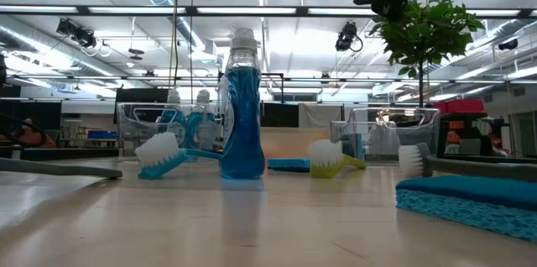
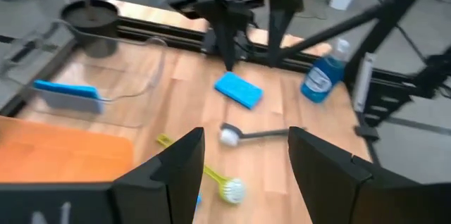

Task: Pick & Place Kitchen Sink Supplies
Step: Put the dish soap into the left transparent bin

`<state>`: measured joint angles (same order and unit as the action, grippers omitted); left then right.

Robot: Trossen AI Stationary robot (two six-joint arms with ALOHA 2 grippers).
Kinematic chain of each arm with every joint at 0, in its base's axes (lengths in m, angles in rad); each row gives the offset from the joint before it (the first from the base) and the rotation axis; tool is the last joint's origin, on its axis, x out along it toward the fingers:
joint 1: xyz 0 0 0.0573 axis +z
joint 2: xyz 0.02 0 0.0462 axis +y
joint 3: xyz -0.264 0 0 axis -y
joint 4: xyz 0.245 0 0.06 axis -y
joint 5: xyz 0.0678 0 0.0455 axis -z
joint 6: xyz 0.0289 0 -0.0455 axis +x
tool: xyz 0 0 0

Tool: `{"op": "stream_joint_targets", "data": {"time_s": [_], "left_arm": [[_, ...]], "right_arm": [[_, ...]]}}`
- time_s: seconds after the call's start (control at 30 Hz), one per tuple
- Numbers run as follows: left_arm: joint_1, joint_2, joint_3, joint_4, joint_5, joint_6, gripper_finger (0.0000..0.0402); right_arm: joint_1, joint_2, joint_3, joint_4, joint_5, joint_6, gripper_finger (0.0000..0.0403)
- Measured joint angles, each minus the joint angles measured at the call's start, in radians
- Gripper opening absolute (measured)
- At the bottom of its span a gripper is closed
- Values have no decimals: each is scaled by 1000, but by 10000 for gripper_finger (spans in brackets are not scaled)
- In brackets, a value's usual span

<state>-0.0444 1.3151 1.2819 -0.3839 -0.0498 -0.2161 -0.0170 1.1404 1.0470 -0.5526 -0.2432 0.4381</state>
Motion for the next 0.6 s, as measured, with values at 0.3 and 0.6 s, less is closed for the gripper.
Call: {"op": "stream_joint_targets", "data": {"time_s": [0.3,0.6], "left_arm": [[-72,3,0,-73,23,58,209],[-111,32,-1,-82,0,190,209]], "right_arm": [[71,0,0,0,70,2,217],[99,0,0,0,89,28,217]]}}
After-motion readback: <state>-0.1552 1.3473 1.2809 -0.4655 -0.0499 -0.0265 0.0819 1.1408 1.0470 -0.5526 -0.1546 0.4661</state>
